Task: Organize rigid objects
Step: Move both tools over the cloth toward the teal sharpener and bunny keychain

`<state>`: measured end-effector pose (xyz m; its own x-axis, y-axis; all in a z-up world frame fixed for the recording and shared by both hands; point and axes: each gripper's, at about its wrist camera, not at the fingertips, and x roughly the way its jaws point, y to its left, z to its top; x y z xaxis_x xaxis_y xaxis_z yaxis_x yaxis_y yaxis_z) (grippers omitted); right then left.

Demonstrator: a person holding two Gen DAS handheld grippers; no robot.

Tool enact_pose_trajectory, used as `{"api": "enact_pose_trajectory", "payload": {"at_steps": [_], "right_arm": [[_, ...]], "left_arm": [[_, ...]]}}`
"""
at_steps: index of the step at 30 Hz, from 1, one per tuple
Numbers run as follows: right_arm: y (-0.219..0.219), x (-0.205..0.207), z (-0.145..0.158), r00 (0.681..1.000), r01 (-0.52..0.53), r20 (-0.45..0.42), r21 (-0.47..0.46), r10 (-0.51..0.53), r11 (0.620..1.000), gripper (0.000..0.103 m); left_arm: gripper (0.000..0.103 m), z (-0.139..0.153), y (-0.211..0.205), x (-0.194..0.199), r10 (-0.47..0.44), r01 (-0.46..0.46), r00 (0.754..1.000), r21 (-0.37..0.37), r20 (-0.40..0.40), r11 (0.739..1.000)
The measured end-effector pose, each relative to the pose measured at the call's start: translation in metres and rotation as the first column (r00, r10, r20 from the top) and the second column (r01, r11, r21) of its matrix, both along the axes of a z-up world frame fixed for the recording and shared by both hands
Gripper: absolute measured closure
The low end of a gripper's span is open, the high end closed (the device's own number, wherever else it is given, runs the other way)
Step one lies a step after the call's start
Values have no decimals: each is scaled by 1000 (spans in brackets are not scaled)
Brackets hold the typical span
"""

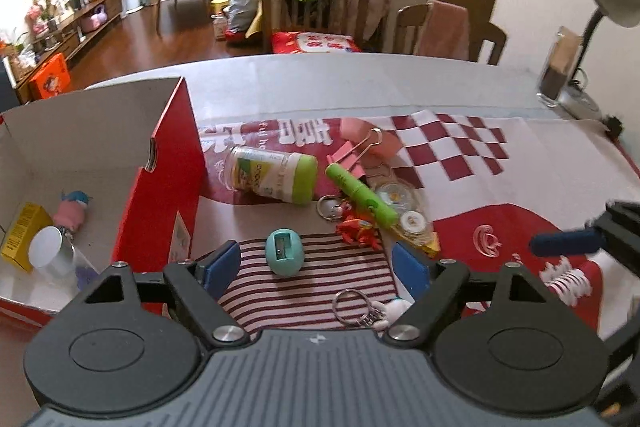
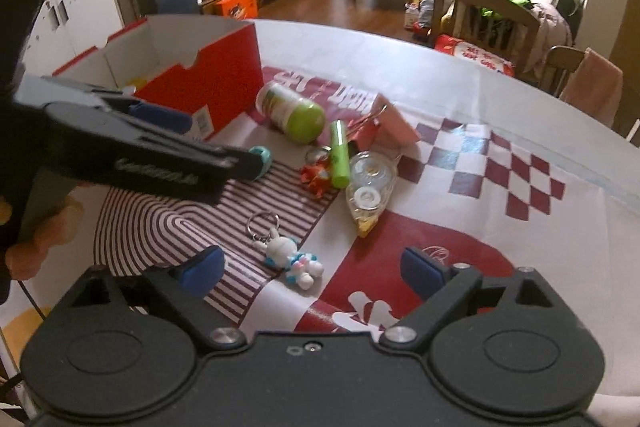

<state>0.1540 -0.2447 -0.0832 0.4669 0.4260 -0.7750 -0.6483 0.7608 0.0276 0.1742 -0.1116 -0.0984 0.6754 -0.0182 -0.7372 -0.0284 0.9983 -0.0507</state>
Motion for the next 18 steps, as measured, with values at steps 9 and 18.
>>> {"api": "enact_pose_trajectory", "payload": {"at_steps": [9,18], "right_arm": [[11,14,-23,998,-30,-53,-17,29,999,26],[24,22,-40,995,-70,-76,-41,66,997,43]], "left_arm": [[20,-27,0,21,73,-73,997,32,-24,997],[31,-51,10,41,93,-91,992,34,-80,995]]}}
